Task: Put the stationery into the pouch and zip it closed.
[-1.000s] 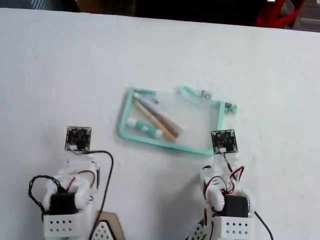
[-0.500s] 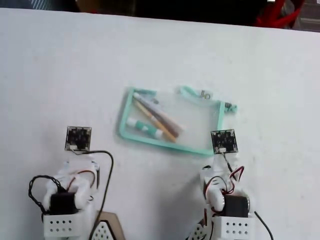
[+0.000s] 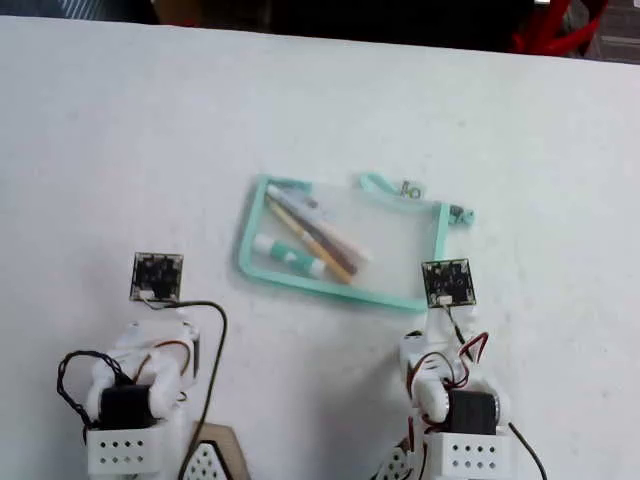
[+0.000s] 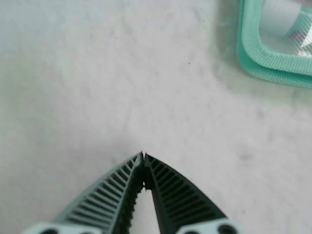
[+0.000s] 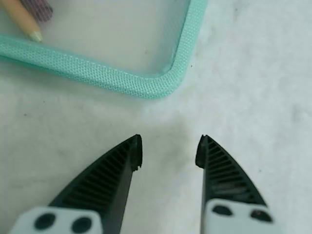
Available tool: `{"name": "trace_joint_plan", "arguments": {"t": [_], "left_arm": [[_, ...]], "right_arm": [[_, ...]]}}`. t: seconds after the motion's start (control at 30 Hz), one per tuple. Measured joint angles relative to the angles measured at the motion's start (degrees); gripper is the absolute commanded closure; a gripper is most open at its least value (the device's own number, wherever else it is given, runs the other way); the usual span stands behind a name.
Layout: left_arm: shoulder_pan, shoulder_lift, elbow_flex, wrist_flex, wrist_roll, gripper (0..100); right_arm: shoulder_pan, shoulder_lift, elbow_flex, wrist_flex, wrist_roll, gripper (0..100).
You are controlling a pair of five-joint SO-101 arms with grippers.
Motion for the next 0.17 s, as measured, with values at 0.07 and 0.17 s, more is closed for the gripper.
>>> {"name": "trace_joint_plan", "arguments": {"t": [0.07, 0.17], "left_arm": [[0.0, 0.0, 0.0, 0.0, 0.0, 98], [0.0, 0.0, 0.0, 0.0, 0.0, 98]], "right_arm": [[0.0, 0.0, 0.0, 0.0, 0.0, 81.4], [0.0, 0.0, 0.0, 0.0, 0.0, 81.4]]}}
